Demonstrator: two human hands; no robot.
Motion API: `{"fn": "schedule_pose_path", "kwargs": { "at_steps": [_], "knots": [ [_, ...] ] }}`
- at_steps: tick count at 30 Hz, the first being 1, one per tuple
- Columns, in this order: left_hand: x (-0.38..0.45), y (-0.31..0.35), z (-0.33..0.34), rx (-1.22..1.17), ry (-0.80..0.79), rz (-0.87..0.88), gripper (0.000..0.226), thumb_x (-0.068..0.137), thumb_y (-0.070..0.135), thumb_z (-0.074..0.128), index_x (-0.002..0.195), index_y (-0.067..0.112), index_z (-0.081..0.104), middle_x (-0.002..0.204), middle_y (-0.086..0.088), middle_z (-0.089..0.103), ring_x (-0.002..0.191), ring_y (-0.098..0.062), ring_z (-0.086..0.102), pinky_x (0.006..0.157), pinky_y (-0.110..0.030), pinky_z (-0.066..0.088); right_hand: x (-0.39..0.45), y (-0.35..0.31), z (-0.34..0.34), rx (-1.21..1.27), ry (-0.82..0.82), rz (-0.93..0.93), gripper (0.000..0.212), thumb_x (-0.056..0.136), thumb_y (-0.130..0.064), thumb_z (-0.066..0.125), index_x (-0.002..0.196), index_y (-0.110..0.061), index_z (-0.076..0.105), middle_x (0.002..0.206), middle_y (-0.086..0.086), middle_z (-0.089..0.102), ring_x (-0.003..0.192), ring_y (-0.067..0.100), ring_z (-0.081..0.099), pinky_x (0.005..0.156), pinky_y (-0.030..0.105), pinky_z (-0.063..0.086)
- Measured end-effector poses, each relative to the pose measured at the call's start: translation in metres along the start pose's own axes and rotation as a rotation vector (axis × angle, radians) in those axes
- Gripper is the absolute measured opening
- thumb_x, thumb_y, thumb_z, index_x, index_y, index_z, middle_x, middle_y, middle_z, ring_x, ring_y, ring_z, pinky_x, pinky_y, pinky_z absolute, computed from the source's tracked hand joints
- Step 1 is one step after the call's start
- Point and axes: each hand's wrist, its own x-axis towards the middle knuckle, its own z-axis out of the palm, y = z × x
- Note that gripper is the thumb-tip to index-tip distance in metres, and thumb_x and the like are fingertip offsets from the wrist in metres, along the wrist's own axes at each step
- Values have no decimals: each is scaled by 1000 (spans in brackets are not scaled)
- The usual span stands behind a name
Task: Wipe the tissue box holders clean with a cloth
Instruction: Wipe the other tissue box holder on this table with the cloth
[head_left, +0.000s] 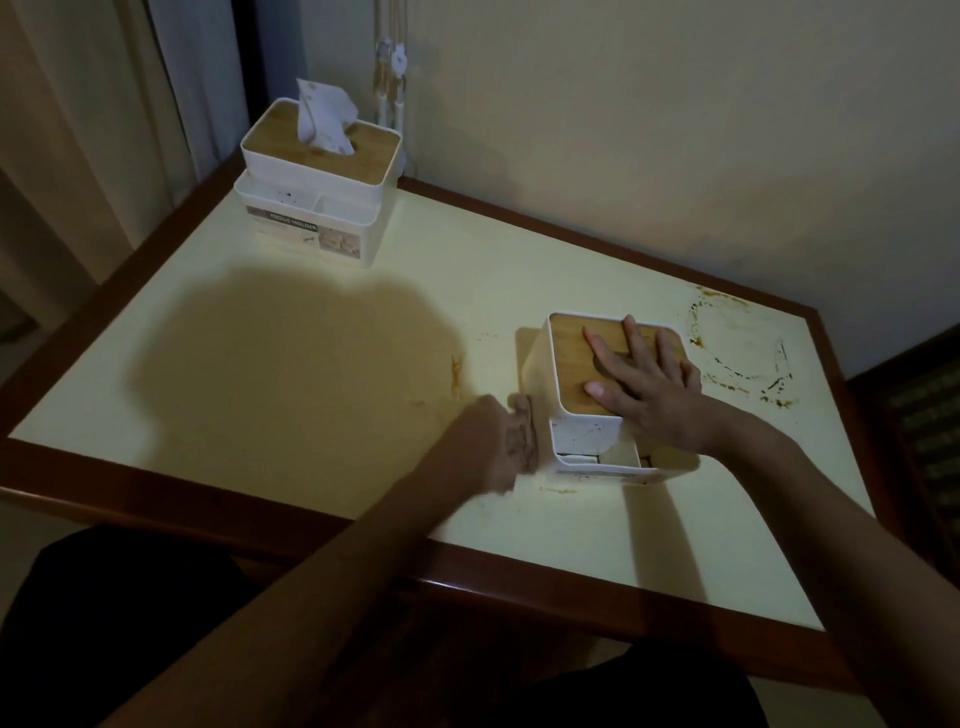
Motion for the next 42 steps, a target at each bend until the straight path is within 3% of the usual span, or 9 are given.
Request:
{"fn": "schedule_pose_path", "kwargs": {
  "at_steps": [4, 8, 14, 18, 22, 25, 30, 33, 42],
  "knots": [
    [39, -6, -30, -91, 74, 55, 23, 80, 7, 71, 103, 9, 68, 71, 2, 66, 65, -1, 62, 62, -7, 48, 0, 1, 0, 26, 2, -2, 57, 83, -66, 20, 126, -64, -16, 153, -7, -32, 140, 30, -31, 113, 51, -11],
    [66, -8, -43, 28, 178, 128, 43, 75, 11, 71, 118, 17, 67, 93, -6, 71, 82, -17, 68, 64, -4, 40, 1, 3, 0, 61, -3, -14, 58, 85, -66, 23, 129, -64, -15, 153, -8, -32, 139, 27, -33, 112, 50, -13],
    [19, 0, -15, -81, 236, 172, 12, 78, 2, 61, 68, 8, 64, 64, -9, 65, 51, -18, 63, 52, -26, 53, 1, 4, 1, 87, 17, -8, 56, 92, -62, 29, 134, -62, -9, 153, -10, -31, 140, 25, -32, 112, 48, -14],
    [-29, -7, 18, -82, 159, 174, 23, 84, 8, 68, 107, 3, 67, 94, -4, 55, 65, -13, 64, 60, -24, 54, 0, 7, -4, 131, 18, -35, 59, 90, -61, 33, 139, -60, 0, 155, -12, -26, 141, 21, -29, 113, 47, -14],
    [-53, -7, 19, -145, 65, 166, 27, 76, 17, 77, 103, 19, 73, 101, 2, 65, 83, -10, 66, 72, -29, 57, 4, 11, -19, 109, -27, -19, 60, 90, -59, 39, 141, -57, 8, 158, -9, -18, 144, 24, -20, 116, 55, -3],
    [-48, -6, 2, -413, 214, 45, 20, 75, 14, 79, 93, 20, 73, 85, -3, 70, 61, -5, 67, 56, -17, 53, 7, -2, -24, 95, 11, 60, 59, 91, -62, 34, 145, -49, 15, 160, -2, -6, 146, 29, -8, 115, 58, 5],
    [-26, -13, -39, -596, 489, -42, 28, 82, 12, 70, 109, 21, 69, 102, -3, 71, 89, -11, 67, 72, -20, 55, 5, -37, -4, 127, 154, 219, 100, 81, -73, 42, 152, -18, -2, 160, 0, -8, 147, 29, -4, 113, 59, 7],
    [-22, -16, -51, -605, 478, -40, 33, 85, 13, 67, 118, 16, 67, 109, 0, 68, 97, -8, 64, 70, -11, 48, 5, -37, -8, 104, 136, 229, 104, 78, -74, 46, 152, -19, -3, 160, 1, -8, 147, 29, -4, 113, 60, 9],
    [-28, -23, -40, -652, 403, -48, 40, 84, 11, 68, 123, 19, 64, 117, -2, 65, 106, -12, 60, 87, -28, 51, -2, -50, -12, 21, 55, 100, 83, 86, -49, 53, 151, -36, 2, 160, -8, -8, 147, 28, -4, 111, 61, 3]
  ]
}}
